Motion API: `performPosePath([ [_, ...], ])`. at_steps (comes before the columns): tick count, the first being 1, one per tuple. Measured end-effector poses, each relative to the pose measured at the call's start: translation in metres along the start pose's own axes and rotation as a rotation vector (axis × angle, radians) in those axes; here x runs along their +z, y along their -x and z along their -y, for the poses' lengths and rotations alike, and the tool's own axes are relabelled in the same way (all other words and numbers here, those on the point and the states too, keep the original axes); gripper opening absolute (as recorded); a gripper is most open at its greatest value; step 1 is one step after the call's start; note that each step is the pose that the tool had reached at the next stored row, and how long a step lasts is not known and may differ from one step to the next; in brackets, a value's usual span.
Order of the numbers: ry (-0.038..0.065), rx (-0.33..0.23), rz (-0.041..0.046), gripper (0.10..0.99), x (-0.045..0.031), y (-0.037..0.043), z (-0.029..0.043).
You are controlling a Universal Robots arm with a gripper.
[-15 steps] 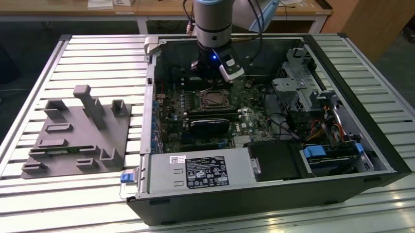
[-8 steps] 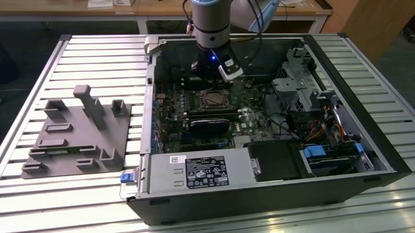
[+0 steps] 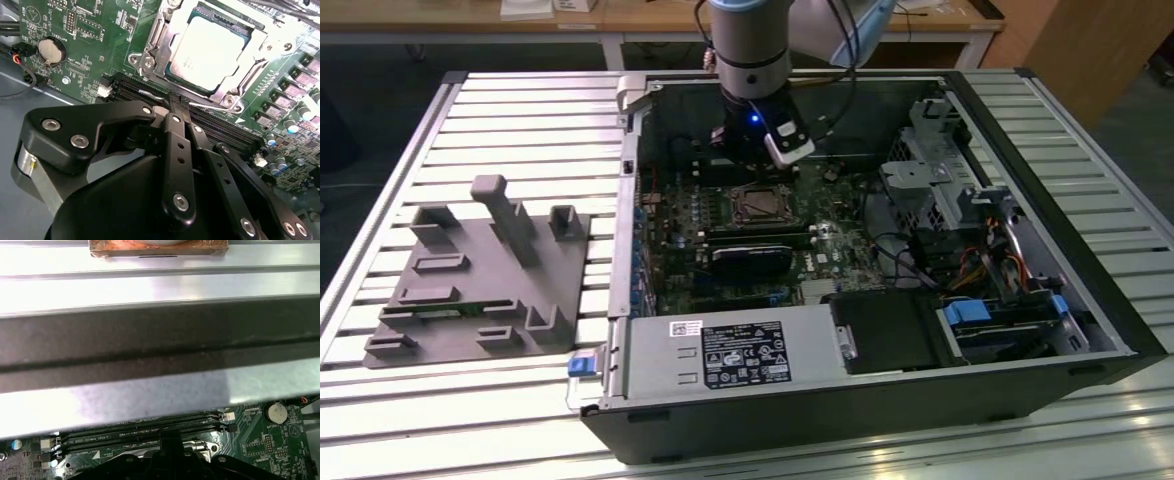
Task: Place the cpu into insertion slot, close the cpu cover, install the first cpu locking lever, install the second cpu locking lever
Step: 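Install the first cpu locking lever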
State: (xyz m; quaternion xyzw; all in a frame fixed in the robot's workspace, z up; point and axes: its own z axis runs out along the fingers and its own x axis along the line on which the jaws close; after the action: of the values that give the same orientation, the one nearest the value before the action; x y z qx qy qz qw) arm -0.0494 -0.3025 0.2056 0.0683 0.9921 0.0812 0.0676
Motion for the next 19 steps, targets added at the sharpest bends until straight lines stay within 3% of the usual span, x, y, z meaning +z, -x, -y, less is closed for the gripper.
performPosePath([
  [19,-0.037,0.111,0.0225,0.106,0.0049,-0.0016,-0.0074],
])
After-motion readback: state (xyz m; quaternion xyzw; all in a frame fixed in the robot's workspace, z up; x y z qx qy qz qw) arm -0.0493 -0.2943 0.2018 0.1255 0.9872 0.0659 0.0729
